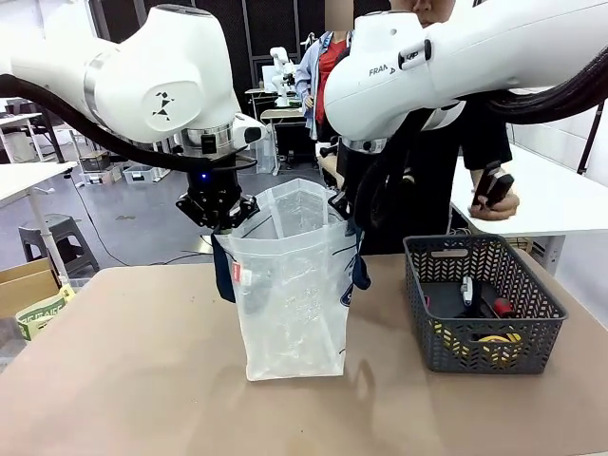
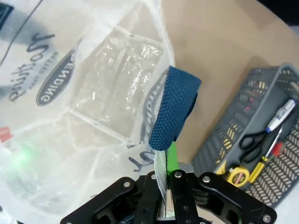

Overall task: Transfer purchased items from the store into the shopping bag.
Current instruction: Open the Reusable shopping bag in the center of the table, then move the Reusable shopping bag to the right side of the table.

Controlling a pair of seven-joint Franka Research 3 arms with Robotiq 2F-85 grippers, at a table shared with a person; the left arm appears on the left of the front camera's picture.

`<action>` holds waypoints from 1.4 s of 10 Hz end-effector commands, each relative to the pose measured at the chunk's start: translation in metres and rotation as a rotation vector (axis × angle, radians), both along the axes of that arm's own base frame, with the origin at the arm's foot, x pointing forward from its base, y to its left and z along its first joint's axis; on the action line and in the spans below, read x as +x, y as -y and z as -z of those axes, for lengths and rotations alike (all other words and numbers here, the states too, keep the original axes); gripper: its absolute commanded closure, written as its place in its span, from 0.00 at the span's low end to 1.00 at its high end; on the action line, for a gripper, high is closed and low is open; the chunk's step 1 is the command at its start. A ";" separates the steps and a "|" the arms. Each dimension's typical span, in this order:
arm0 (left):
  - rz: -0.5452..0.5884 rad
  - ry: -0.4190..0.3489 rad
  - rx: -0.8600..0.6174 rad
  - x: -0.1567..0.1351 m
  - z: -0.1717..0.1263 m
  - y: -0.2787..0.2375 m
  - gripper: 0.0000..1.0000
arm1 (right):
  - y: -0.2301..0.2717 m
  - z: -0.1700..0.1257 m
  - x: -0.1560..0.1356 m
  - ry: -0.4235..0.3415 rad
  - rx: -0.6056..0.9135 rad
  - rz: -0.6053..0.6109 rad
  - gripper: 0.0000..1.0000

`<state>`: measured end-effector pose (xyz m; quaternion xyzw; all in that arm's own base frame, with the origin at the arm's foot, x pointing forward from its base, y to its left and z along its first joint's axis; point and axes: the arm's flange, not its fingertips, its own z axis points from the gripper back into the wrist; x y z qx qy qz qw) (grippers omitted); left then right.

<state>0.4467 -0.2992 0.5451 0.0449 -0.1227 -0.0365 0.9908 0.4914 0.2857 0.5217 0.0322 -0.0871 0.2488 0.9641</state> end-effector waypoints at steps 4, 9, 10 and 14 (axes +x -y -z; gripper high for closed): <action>0.000 0.000 0.000 0.000 0.000 0.000 1.00 | 0.000 0.000 0.000 0.000 0.000 0.000 1.00; 0.000 0.000 0.000 0.000 0.000 0.000 1.00 | 0.000 0.000 0.000 0.000 0.000 0.000 1.00; 0.000 0.000 0.000 0.000 0.000 0.000 1.00 | 0.000 0.000 0.000 0.000 0.000 0.000 1.00; 0.000 0.000 0.000 0.000 0.000 0.000 1.00 | 0.000 0.000 0.000 0.000 0.000 0.000 1.00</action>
